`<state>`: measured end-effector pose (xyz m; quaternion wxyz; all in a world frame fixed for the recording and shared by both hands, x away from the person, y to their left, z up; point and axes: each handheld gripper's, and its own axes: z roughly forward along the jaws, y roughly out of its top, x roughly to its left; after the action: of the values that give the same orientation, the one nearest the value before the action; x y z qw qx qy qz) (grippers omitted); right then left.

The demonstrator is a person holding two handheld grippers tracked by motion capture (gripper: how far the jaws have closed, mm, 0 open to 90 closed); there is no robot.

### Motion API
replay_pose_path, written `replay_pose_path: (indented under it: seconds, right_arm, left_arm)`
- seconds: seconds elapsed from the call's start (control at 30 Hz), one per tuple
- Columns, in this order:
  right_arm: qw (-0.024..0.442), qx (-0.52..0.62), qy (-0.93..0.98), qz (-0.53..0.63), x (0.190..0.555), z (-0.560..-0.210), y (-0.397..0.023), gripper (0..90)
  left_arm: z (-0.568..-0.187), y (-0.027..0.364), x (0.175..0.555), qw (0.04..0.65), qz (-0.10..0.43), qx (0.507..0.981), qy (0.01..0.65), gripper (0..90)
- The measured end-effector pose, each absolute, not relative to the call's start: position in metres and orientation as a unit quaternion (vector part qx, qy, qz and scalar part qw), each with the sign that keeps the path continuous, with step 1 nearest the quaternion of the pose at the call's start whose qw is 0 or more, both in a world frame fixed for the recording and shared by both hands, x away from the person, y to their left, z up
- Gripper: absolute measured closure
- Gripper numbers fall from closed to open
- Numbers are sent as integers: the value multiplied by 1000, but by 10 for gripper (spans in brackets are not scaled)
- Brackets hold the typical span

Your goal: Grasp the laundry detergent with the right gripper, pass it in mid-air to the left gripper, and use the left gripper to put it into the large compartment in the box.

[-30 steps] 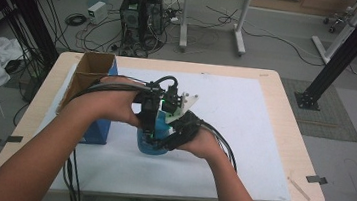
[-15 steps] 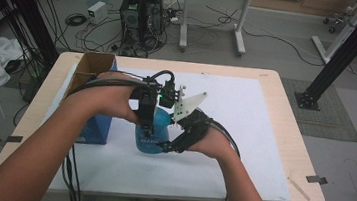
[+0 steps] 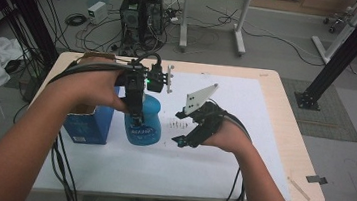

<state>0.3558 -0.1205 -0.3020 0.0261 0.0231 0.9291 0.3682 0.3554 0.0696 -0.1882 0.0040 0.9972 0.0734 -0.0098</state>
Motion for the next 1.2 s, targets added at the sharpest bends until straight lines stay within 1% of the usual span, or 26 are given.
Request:
replay_pose_path:
  seconds: [0.07, 0.13, 0.2, 0.33, 0.4, 0.5, 0.8, 0.97, 1.07, 1.1, 1.2]
  right_arm:
    - [35, 20, 932, 361, 358, -300, -123, 219]
    - [34, 27, 936, 350, 359, -298, -125, 174]
    - [42, 26, 941, 334, 360, -296, -127, 168]
    - [39, 31, 951, 304, 359, -291, -132, 165]
    - [45, 30, 956, 290, 360, -290, -134, 136]
    - [50, 32, 959, 278, 361, -289, -138, 135]
    - [44, 35, 966, 253, 363, -292, -145, 131]
    - [43, 39, 967, 247, 365, -296, -146, 132]
    - [40, 40, 968, 244, 366, -298, -145, 131]
    - [40, 38, 968, 245, 366, -298, -144, 131]
    - [38, 34, 969, 243, 367, -299, -142, 132]
  left_arm:
    - [-183, 74, 357, 2, -13, 996, 87, 379]
    - [-178, 78, 359, 3, -16, 995, 96, 379]
    - [-172, 84, 362, 6, -20, 994, 108, 379]
    - [-157, 98, 368, 18, -20, 990, 138, 379]
    - [-151, 105, 371, 21, -25, 987, 157, 379]
    - [-143, 114, 377, 22, -28, 983, 180, 379]
    - [-120, 148, 390, 19, -21, 964, 266, 379]
    - [-109, 170, 395, 27, -20, 944, 328, 379]
    - [-105, 182, 397, 32, -21, 937, 347, 379]
    - [-104, 186, 397, 40, -20, 931, 362, 379]
    - [-102, 195, 398, 43, -21, 925, 377, 379]
